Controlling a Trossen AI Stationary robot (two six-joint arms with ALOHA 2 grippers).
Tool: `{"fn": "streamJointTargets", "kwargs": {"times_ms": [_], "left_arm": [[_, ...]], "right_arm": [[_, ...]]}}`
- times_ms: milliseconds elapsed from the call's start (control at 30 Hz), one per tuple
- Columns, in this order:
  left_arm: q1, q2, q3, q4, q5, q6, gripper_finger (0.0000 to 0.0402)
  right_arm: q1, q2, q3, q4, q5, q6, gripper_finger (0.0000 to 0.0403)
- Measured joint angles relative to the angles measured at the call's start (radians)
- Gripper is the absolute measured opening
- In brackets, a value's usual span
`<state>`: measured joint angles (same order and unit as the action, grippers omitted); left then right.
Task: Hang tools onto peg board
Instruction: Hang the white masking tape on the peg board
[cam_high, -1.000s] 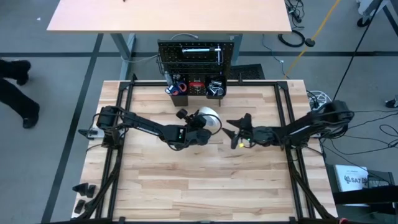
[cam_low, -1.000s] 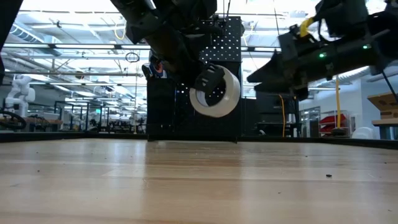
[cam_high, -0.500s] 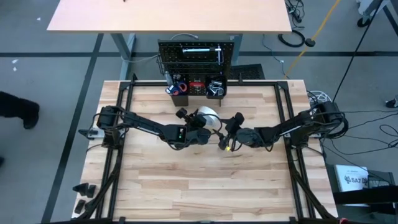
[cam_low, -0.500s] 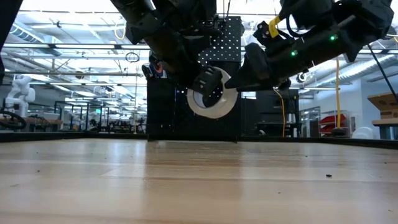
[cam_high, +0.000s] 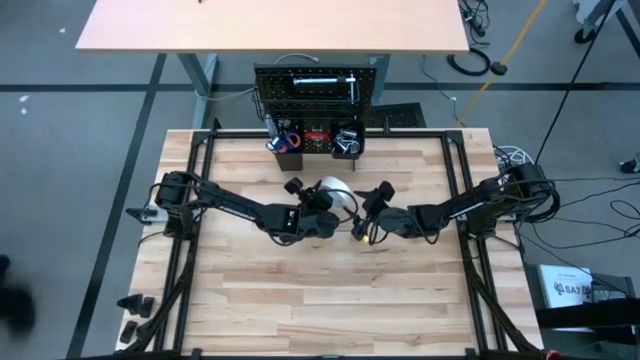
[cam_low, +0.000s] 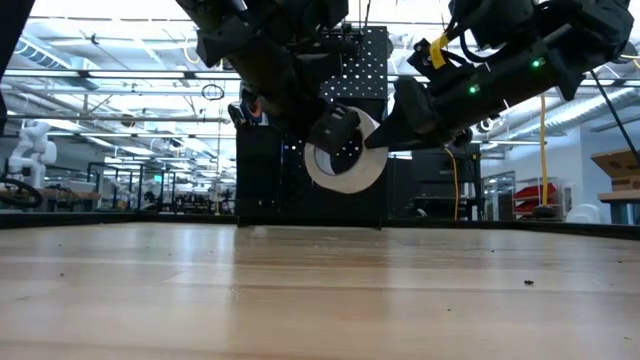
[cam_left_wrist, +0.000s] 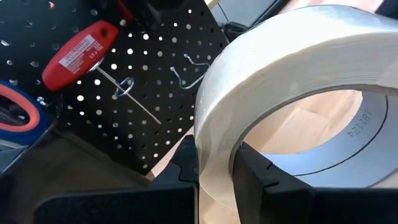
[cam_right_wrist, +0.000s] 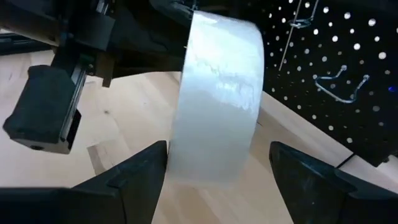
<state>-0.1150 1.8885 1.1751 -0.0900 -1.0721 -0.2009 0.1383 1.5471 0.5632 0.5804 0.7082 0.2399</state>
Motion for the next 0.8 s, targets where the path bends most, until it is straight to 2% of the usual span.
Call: {"fn": "streamJointTargets", "kwargs": {"times_ms": [267, 567, 800], "left_arm": [[0.0, 0.0, 0.0, 0.013, -0.003, 0.0, 0.0043], [0.003, 0.0, 0.0, 0.061, 0.017, 0.007, 0.0043], [0.009, 0.0, 0.0, 0.037, 0.01, 0.0, 0.0089]], "right_arm": [[-0.001, 0.0, 0.0, -0.001, 0.002, 0.036, 0.0252], [-0.006, 0.0, -0.002, 0.022, -0.006, -0.01, 0.0166], [-0.006, 0.0, -0.002, -0.004, -0.004, -0.046, 0.0158]]}}
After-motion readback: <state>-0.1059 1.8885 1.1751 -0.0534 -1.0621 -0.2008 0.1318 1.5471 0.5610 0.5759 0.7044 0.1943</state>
